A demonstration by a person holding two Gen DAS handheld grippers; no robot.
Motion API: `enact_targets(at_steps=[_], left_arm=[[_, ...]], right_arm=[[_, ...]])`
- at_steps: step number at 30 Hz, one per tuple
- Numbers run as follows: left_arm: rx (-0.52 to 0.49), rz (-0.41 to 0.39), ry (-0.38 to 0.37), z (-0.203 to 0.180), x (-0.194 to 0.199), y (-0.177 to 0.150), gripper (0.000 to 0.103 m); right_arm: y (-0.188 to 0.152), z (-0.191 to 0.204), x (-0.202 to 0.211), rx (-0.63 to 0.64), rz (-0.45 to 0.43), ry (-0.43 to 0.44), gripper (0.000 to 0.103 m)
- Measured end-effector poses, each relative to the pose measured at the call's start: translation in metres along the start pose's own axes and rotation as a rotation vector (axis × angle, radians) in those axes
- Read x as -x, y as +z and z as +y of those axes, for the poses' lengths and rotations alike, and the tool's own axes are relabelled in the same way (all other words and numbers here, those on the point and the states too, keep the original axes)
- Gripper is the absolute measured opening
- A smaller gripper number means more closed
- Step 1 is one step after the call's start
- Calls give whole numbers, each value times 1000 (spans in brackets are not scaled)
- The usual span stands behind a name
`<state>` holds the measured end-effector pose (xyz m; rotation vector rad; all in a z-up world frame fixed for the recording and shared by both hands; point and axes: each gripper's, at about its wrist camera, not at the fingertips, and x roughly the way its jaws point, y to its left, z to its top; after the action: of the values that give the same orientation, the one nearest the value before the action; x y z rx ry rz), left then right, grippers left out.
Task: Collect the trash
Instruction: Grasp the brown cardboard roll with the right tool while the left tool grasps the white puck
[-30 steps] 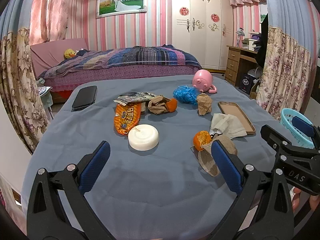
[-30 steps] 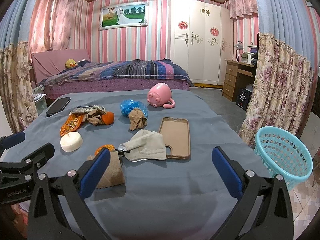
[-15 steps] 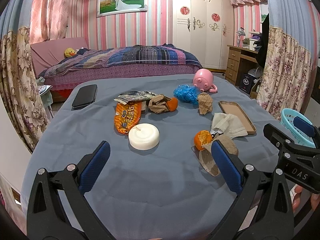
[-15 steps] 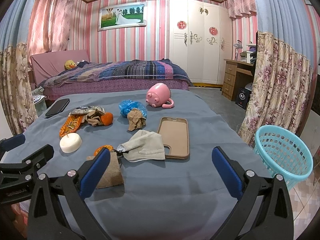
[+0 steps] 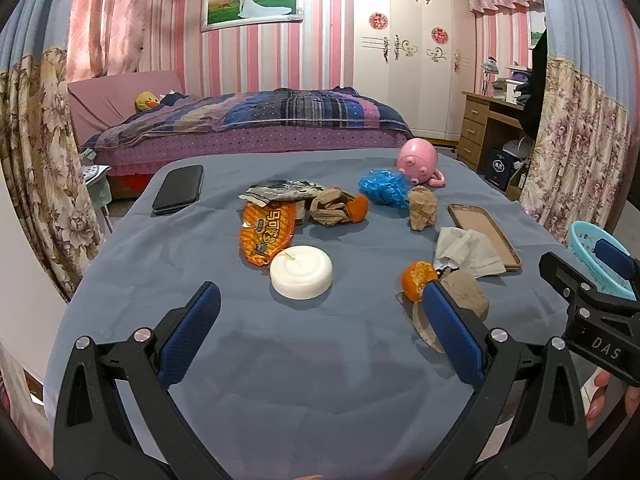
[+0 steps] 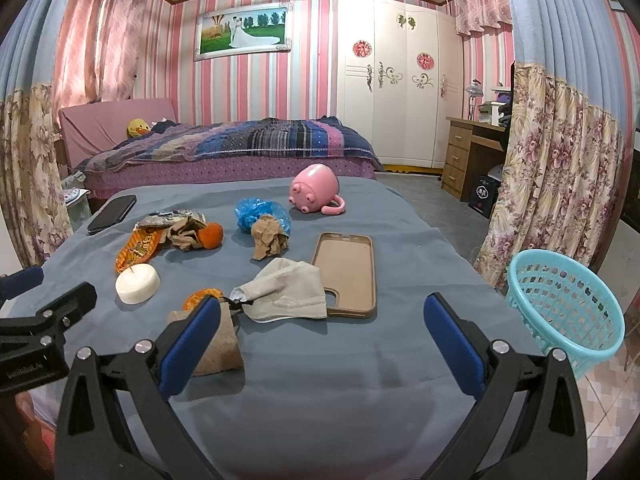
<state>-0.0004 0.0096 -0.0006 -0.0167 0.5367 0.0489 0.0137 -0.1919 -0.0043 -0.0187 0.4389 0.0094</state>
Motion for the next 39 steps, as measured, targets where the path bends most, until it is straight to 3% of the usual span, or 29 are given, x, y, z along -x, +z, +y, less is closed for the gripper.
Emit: enact_targets(at_steps=[7,15,27,28,31,34,39], left_arm=[[0,9,44,14,-5,-2,98],[83,32,76,46,-9,-2,98],[114,43,96,54,-13,-2,98],[115,43,95,54,-13,-2,98],[121,55,82,54,-16,-3,98],[124,69,80,54,-21,-5,98],[120,80,76,50,-25,-6,98]], right_arm=[[-1,3,-9,-6,30,40,99],[-5,26,-15,66,70,128,99],[-20,54,-48,128,198,232,98],[-21,55,-49,137,203,238,94],[-24,57,-49,151,221,255,70],[-25,58,-52,145,244,297,57],[-21,54,-48,136,223,325,53]])
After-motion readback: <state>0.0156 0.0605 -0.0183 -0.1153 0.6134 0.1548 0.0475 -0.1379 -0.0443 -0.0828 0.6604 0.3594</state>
